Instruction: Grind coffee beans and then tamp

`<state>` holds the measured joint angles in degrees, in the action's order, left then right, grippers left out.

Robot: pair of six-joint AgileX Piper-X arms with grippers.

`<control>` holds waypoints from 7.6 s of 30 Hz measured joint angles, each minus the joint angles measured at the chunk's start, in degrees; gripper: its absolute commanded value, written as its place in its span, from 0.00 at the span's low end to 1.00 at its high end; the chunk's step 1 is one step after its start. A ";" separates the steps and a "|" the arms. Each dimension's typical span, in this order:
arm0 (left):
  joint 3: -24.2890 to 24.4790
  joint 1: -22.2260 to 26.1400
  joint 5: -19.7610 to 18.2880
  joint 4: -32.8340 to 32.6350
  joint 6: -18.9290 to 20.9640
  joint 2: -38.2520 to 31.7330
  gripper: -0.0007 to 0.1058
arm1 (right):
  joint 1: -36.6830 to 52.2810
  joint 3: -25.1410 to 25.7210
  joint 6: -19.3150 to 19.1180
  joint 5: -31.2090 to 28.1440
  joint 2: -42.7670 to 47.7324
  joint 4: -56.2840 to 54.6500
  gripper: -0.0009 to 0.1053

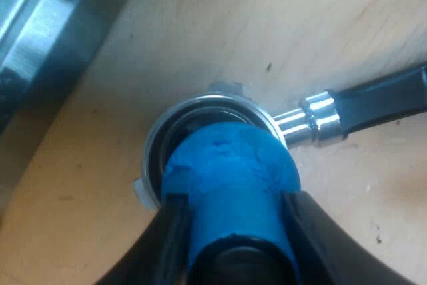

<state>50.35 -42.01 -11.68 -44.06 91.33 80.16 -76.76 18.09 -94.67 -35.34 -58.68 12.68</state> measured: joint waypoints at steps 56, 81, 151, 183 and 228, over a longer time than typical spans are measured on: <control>2.87 0.10 -1.93 1.29 0.00 8.85 0.01 | 0.00 0.00 0.00 0.00 0.00 1.70 0.73; 8.84 0.10 3.04 -6.98 -0.23 -1.39 0.01 | 0.00 0.00 0.00 0.00 0.00 1.87 0.73; -18.48 28.73 5.06 0.70 -0.38 -12.74 0.69 | 11.92 13.57 0.54 30.74 0.71 -18.04 0.73; 6.07 29.89 6.50 -12.60 -0.38 -38.75 0.77 | 29.21 45.61 2.54 29.63 1.83 -65.70 0.73; 11.51 36.95 15.24 -23.68 1.24 -70.07 0.77 | 83.46 39.63 -14.11 48.84 49.30 -78.94 0.73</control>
<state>61.86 -5.05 3.56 -67.74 92.57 10.08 6.70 57.72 -108.78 13.51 -9.38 -66.26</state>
